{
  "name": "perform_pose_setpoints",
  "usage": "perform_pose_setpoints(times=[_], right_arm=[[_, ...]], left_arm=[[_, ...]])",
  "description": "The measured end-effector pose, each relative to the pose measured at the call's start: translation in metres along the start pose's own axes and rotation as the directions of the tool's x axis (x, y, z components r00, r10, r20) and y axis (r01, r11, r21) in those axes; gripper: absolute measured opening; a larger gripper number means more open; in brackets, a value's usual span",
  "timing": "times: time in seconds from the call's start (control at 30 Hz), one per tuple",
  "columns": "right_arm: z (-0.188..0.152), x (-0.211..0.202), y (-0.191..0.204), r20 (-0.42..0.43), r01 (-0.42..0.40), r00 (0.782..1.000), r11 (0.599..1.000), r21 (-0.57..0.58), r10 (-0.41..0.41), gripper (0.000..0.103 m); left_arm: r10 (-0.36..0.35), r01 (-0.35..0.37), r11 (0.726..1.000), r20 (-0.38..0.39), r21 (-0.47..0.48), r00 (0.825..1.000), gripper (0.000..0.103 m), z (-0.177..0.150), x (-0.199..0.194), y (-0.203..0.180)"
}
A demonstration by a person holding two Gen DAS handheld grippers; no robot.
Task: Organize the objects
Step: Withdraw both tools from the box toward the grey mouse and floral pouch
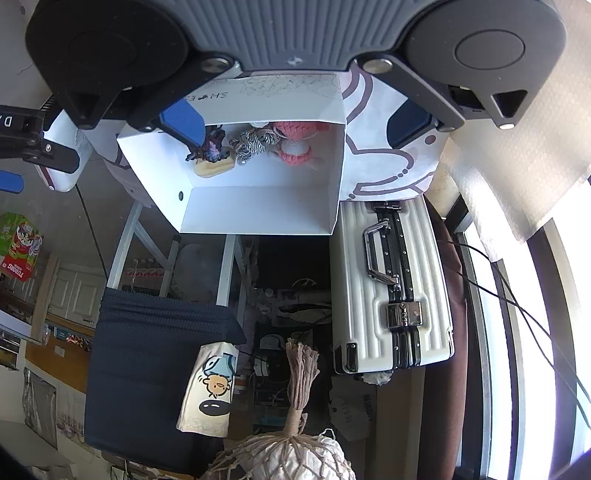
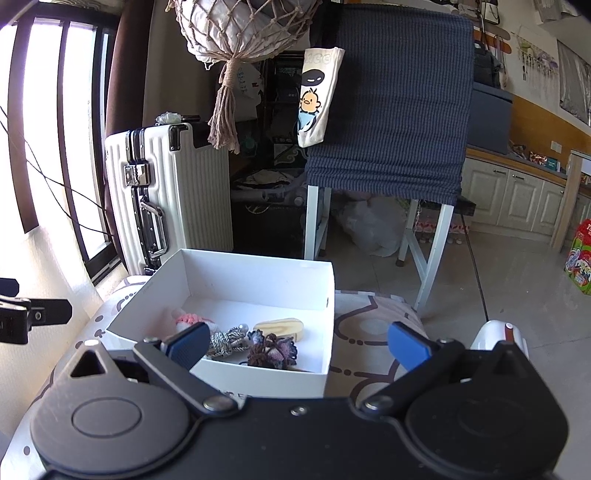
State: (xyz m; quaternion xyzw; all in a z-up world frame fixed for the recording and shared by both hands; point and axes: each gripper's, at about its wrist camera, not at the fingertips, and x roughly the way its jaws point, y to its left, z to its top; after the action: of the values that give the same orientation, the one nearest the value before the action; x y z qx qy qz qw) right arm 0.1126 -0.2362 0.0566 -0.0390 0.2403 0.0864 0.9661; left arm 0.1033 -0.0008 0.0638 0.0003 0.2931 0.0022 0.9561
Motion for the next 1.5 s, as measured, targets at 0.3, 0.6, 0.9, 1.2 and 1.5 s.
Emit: perform_pose_setpoints(times=[0.3, 0.6, 0.9, 1.2, 1.5], right_arm=[[0.002, 0.003, -0.001, 0.031, -0.026, 0.999, 0.999, 0.029, 0.025, 0.103], [-0.013, 0.038, -0.001, -0.011, -0.066, 0.998, 0.996, 0.066, 0.067, 0.103], [-0.034, 0.071, 0.010, -0.076, -0.120, 0.989, 0.991, 0.058, 0.124, 0.103], [-0.064, 0.109, 0.031, -0.237, -0.211, 0.951, 0.977, -0.034, 0.197, 0.103], [-0.087, 0.136, 0.055, -0.364, -0.324, 0.889, 0.943, -0.073, 0.277, 0.103]], left_arm=[[0.005, -0.005, 1.000, 0.022, -0.016, 1.000, 0.103, 0.001, 0.000, 0.005], [0.064, -0.065, 0.996, -0.024, -0.067, 0.998, 0.103, -0.007, 0.024, 0.030], [0.089, -0.099, 0.990, -0.100, -0.101, 0.991, 0.103, -0.024, 0.060, 0.060], [0.046, -0.070, 0.994, -0.253, -0.085, 0.966, 0.103, -0.051, 0.101, 0.078], [-0.005, -0.009, 0.999, -0.355, -0.037, 0.935, 0.099, -0.067, 0.128, 0.081]])
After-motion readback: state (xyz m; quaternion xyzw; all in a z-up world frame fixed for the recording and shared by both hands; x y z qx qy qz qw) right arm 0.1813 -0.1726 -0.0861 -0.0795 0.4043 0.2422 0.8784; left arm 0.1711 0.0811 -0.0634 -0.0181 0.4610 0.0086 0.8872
